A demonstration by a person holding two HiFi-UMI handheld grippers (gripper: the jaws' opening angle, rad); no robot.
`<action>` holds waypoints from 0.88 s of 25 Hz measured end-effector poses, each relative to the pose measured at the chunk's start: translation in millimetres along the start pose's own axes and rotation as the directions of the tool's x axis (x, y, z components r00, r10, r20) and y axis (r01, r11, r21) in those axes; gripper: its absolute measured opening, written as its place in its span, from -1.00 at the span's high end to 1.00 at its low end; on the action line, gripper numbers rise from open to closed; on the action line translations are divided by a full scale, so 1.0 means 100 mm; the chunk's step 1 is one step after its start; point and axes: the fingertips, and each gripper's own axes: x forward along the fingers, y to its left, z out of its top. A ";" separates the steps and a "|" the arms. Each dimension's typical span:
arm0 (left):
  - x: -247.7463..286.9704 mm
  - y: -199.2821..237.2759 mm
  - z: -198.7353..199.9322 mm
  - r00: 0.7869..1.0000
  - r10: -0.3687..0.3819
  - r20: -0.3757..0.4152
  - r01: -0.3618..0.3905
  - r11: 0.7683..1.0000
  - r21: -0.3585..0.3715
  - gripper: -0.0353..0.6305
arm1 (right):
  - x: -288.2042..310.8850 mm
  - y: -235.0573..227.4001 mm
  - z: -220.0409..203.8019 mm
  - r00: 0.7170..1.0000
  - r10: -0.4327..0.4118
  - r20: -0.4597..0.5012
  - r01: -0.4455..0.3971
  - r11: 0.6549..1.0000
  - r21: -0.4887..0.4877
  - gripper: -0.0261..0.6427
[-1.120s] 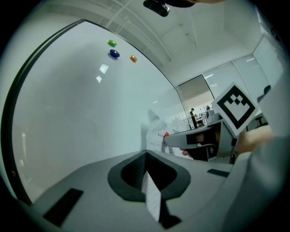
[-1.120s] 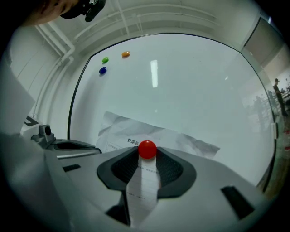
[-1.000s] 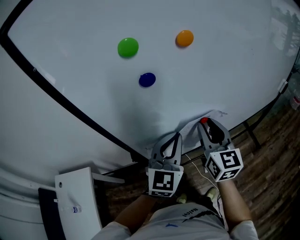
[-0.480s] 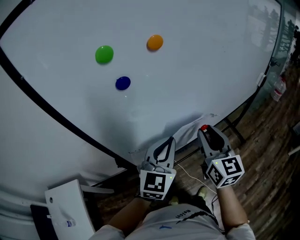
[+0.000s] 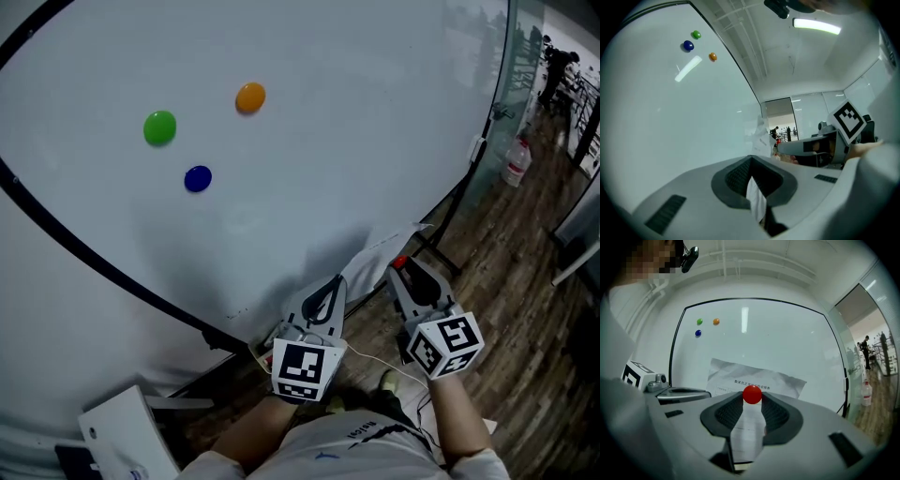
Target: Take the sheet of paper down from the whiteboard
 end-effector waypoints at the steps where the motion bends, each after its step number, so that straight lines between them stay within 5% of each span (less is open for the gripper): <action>1: 0.02 -0.03 0.01 1.000 -0.008 0.004 0.008 1.000 -0.002 0.86 | -0.02 -0.01 0.02 1.000 -0.006 -0.003 0.006 1.000 -0.004 0.53; 22: 0.12 -0.11 0.11 0.999 -0.048 0.018 0.048 0.999 -0.001 0.86 | -0.09 -0.07 0.00 1.000 -0.023 0.006 0.023 1.000 -0.020 0.53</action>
